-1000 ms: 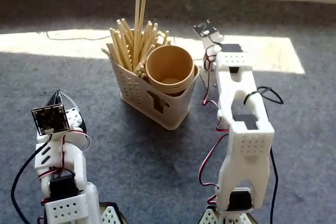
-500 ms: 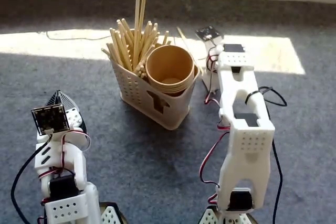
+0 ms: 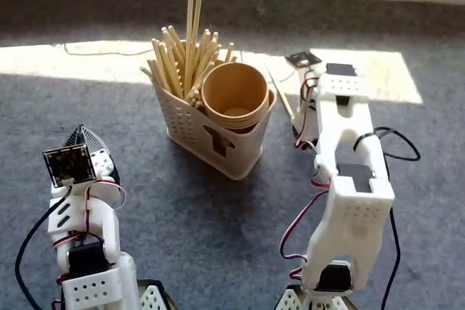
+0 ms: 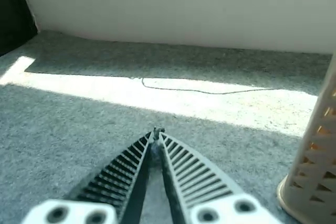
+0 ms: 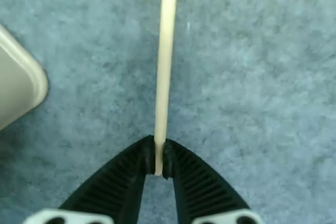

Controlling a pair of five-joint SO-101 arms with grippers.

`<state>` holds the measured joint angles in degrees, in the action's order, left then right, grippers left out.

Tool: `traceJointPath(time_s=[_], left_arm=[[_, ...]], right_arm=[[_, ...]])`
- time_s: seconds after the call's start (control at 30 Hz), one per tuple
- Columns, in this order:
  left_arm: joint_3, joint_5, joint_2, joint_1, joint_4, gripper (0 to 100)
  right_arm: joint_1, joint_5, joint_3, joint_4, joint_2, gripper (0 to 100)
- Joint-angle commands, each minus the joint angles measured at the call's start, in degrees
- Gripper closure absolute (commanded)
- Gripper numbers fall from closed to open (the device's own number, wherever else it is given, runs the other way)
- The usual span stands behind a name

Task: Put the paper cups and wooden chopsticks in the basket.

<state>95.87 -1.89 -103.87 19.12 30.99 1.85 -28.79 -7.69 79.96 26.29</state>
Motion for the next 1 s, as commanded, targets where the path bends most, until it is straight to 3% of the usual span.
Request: traceJointPath(time_s=[0.0, 0.37, 0.63, 0.8, 0.97], left_arm=[[0.31, -0.53, -0.84, -3.12, -0.88, 99], [0.13, -0.26, -0.84, -9.8, 2.2, 99], [0.66, -0.26, -0.75, -10.68, 2.2, 99], [1.19, -0.26, -0.75, -10.77, 2.37, 99], [1.19, -0.26, -0.66, -12.09, 8.35, 99]], right_arm=[[-0.75, -0.7, 8.66, -4.26, -9.1, 99.4], [-1.36, -0.18, 37.14, -11.21, -29.41, 99.4], [-10.86, -0.7, 49.45, -11.3, -43.65, 99.4], [-16.31, -9.76, 57.01, -11.21, -51.65, 99.4], [-19.03, -13.54, 63.16, -11.21, -58.07, 98.9]])
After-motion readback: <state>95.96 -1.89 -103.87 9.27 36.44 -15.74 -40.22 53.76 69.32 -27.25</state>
